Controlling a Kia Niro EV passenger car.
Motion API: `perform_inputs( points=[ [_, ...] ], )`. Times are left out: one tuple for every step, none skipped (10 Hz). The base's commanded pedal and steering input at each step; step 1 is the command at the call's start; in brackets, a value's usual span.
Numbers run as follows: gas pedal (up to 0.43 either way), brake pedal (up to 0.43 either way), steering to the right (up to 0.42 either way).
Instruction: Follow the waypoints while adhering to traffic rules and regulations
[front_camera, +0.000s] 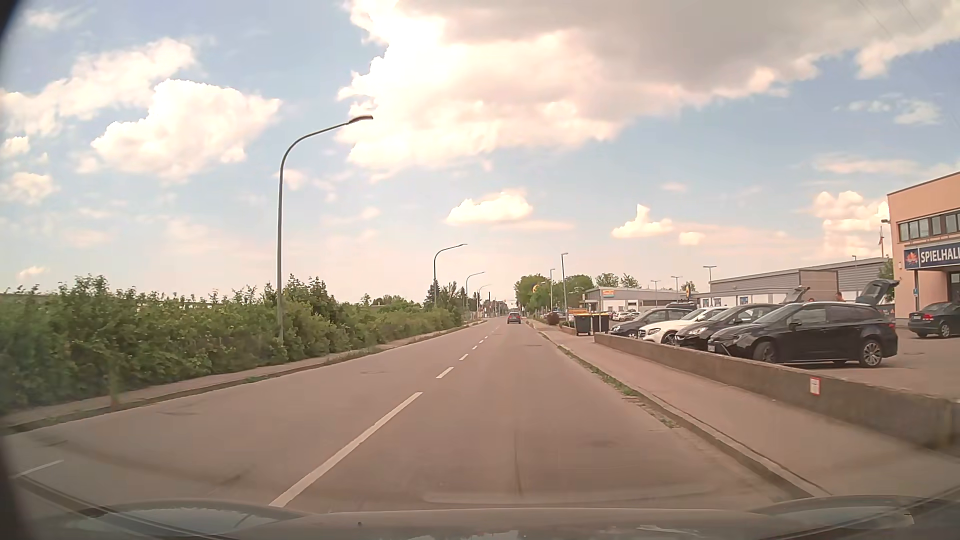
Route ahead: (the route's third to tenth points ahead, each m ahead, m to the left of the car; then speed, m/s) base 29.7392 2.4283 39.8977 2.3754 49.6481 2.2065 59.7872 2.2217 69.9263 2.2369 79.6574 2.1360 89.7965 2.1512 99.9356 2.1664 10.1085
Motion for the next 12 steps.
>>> perform_inputs(
  points=[
    [0.209,0.018,0.0],
    [0.209,0.018,-0.001],
    [0.209,0.018,-0.002],
    [0.209,0.018,-0.002],
    [0.228,0.018,-0.002],
    [0.228,0.018,-0.003],
    [0.24,0.018,-0.002],
    [0.24,0.018,-0.001],
    [0.24,0.018,-0.001],
    [0.24,0.018,-0.001],
    [0.24,0.018,-0.001],
    [0.24,0.018,-0.001]
  ],
)
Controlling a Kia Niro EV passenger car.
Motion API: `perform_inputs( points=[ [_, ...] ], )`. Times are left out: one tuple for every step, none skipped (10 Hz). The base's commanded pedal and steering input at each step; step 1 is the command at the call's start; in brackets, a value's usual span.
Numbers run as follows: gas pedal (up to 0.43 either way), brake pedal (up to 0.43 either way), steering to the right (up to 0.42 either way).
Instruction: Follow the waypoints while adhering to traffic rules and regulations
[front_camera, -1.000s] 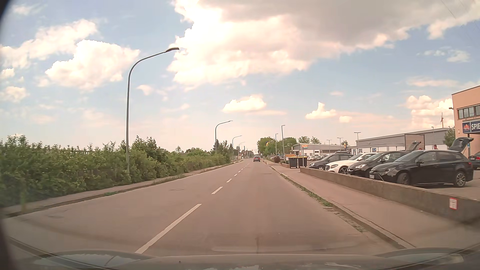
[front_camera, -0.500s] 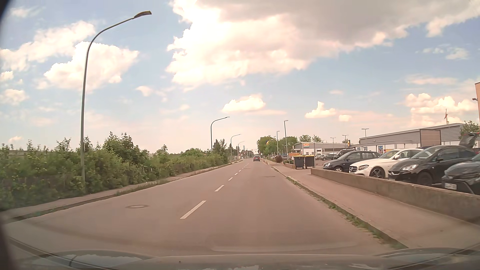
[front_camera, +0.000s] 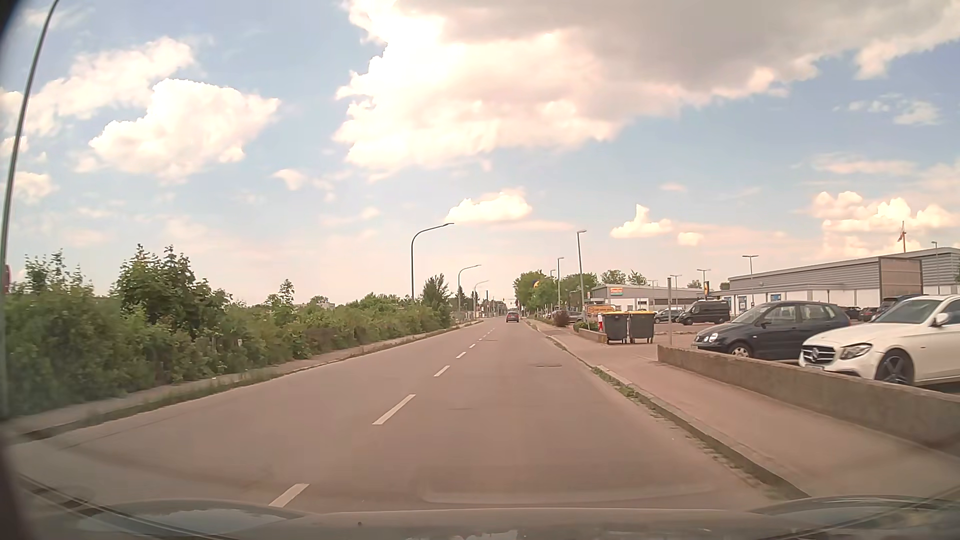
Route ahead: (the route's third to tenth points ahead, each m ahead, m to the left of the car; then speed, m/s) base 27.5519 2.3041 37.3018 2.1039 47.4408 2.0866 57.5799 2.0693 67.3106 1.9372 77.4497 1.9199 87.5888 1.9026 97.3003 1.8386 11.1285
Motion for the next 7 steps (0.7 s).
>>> perform_inputs(
  points=[
    [0.24,0.018,-0.001],
    [0.24,0.018,-0.001],
    [0.24,0.018,-0.001],
    [0.24,0.018,-0.002],
    [0.228,0.018,-0.001],
    [0.209,0.018,-0.002],
    [0.177,0.018,-0.003]
  ],
)
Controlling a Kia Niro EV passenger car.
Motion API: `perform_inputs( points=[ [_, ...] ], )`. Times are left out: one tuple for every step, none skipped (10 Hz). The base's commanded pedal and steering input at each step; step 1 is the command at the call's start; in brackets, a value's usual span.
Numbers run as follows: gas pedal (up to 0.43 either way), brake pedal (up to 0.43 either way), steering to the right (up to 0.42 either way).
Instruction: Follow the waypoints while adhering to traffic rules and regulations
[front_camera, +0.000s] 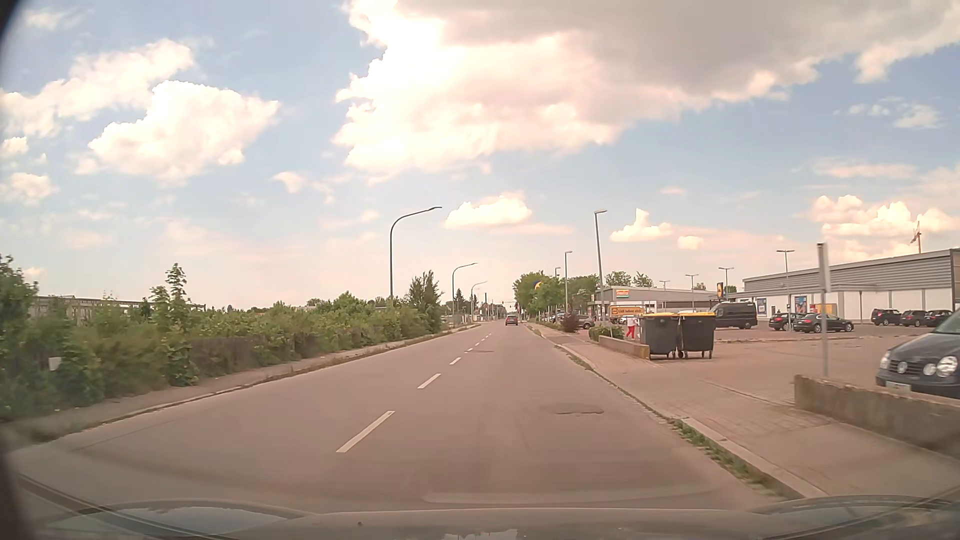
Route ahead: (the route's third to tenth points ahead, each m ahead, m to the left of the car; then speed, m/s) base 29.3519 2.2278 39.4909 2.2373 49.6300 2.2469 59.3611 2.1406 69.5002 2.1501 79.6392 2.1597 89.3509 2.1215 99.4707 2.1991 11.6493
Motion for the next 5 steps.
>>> perform_inputs(
  points=[
    [0.177,0.018,-0.003],
    [0.169,0.018,-0.003],
    [0.15,0.018,-0.003],
    [0.13,0.018,-0.005],
    [0.13,0.018,-0.007]
  ],
)
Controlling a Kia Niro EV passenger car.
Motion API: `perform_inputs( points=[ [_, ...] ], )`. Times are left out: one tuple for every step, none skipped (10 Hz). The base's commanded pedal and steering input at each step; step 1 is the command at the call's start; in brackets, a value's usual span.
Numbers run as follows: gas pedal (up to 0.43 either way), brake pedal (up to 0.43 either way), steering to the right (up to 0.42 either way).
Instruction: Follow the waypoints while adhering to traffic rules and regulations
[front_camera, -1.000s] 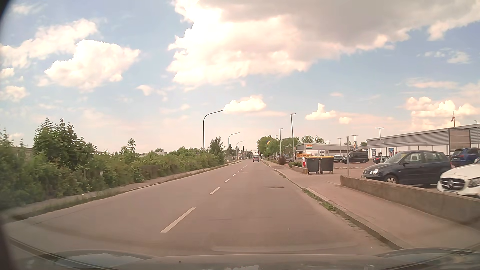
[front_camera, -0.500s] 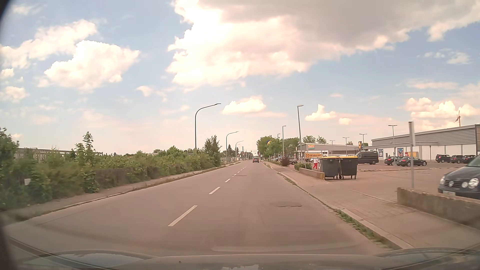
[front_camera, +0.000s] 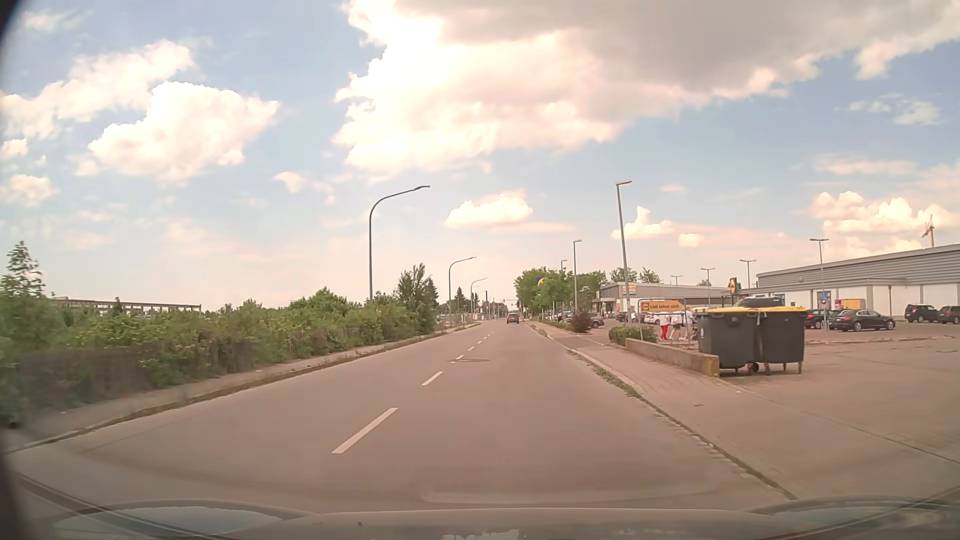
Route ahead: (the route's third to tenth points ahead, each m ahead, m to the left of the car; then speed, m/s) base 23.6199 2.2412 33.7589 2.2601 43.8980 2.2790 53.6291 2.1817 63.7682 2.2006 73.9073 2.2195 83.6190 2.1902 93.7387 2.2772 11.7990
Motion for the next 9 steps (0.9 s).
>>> perform_inputs(
  points=[
    [0.11,0.018,-0.007],
    [0.087,0.018,-0.003],
    [0.087,0.018,-0.001],
    [0.087,0.018,0.0],
    [0.087,0.018,0.0],
    [0.079,0.018,0.001],
    [0.079,0.018,0.0],
    [0.079,0.018,0.0],
    [0.079,0.018,0.0]
  ],
)
